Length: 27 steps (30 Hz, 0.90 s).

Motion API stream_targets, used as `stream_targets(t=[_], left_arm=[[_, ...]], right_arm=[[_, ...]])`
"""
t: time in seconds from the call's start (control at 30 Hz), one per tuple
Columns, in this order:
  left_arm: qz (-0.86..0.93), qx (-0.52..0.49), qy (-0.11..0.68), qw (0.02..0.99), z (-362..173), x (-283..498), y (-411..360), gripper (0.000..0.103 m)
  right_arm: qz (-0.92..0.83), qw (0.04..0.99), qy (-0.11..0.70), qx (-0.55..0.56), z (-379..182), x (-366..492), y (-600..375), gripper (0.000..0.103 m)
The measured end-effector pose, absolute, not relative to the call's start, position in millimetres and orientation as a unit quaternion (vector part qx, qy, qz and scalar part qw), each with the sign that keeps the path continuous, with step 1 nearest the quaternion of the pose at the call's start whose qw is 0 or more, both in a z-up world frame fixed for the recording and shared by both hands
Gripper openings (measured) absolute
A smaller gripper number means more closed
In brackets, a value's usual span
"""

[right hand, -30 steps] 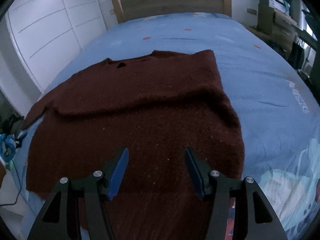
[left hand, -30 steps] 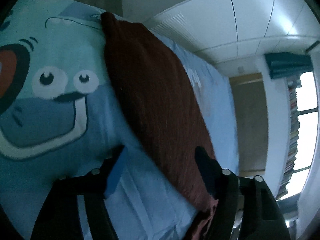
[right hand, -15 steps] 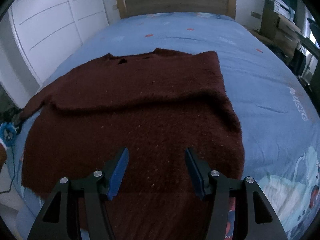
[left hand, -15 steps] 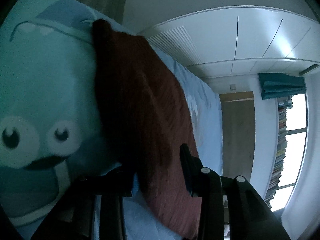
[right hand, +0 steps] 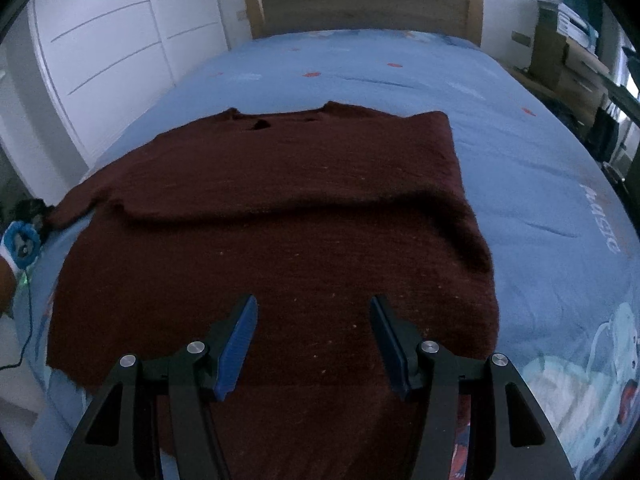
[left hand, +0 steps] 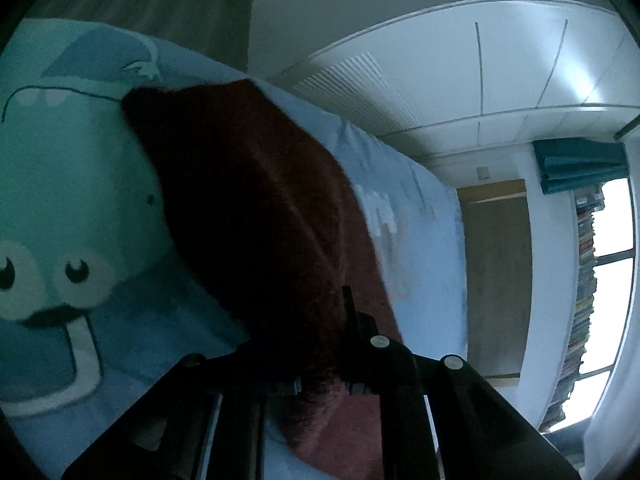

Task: Fold small clothes

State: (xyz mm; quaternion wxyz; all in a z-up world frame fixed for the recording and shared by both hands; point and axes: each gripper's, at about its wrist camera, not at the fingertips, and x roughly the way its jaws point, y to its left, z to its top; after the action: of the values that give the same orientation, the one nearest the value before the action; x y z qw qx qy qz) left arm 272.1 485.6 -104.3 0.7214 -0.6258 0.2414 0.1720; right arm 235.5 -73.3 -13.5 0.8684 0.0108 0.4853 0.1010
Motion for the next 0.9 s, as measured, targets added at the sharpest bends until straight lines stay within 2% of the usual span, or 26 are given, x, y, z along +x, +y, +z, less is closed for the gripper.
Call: stream_targets(t=[0.47, 0.9], left_arm=[[0.071, -0.612, 0.238, 0.751, -41.7, 317.2, 413.6, 0.010], [-0.081, -0.571, 0.287, 0.765, 15.7, 373.4, 275.3, 0.010]], right_arm=[[0.096, 0.878, 0.467, 0.047, 2.8, 220.3, -96.3, 0.060], [0.085, 0.884, 0.454, 0.072, 9.6, 196.2, -121.8, 0.060]])
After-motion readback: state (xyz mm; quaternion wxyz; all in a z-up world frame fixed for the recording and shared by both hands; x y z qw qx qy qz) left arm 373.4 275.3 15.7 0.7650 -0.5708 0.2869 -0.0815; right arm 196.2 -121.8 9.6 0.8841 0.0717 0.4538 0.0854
